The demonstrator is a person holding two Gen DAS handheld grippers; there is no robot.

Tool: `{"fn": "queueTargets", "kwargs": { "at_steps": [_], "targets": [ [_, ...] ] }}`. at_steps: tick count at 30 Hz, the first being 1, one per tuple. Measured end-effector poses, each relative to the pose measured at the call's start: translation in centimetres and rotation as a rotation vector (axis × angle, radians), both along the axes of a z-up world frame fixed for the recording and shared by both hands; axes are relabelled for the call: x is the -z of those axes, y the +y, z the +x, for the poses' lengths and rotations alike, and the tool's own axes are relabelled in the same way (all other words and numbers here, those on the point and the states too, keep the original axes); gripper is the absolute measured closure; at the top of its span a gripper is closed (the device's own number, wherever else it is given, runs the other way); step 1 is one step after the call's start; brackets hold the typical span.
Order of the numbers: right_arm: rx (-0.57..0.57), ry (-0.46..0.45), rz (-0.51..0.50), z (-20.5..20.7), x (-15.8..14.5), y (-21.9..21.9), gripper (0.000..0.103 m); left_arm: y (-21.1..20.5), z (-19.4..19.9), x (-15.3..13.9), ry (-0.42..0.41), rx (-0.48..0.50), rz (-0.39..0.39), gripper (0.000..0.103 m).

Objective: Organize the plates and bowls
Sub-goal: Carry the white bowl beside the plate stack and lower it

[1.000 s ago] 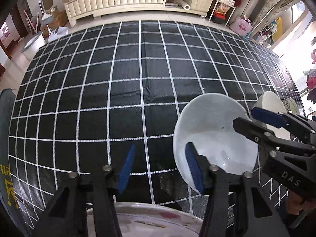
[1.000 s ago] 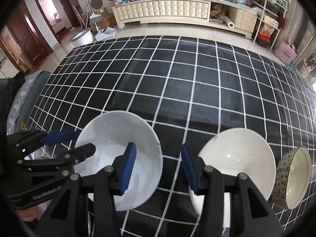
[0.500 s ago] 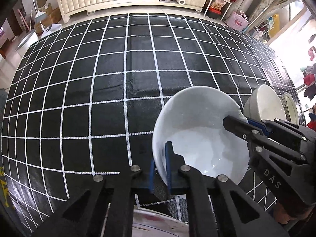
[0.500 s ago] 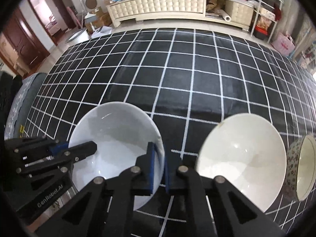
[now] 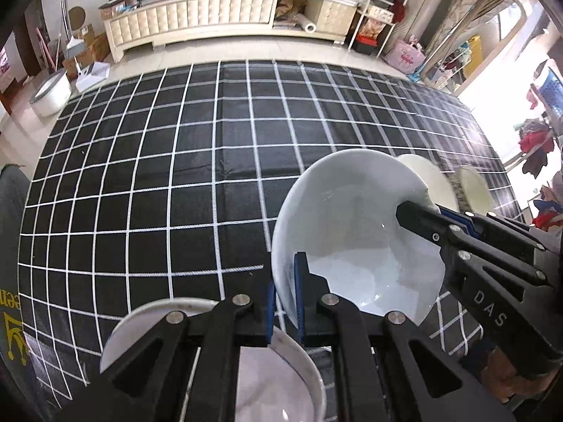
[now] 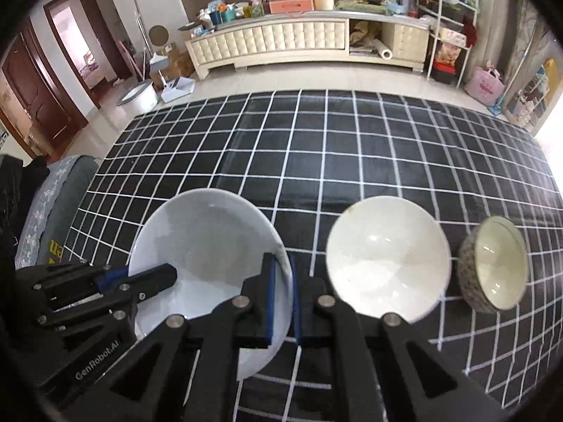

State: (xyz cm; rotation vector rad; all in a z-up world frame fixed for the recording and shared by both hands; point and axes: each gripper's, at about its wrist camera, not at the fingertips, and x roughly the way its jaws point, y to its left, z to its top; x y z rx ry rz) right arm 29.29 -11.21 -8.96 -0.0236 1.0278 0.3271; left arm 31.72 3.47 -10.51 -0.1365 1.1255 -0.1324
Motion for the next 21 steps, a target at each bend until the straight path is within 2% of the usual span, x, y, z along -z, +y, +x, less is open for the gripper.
{"fn": "queueTargets", "kwargs": {
  "at_steps": [4,11,21],
  "targets": [
    [0.017,-0.024,-0.006,-2.2,-1.3,-1.0,0.092,-1.1,-1.9,-1.5,-0.028,0.019,0.005,0.095],
    [0.055,0.002,0.011,-4.8,-1.5,-3.0,0.092,-2.8,-5.0,-2.5,-0.051,0.036,0.006,0.095],
    [0.081,0.060,0.005,-6.9,0.5,-4.9,0.092,-4.8,-7.2,0.4,0.002,0.048,-0.006,0.095]
  ]
}}
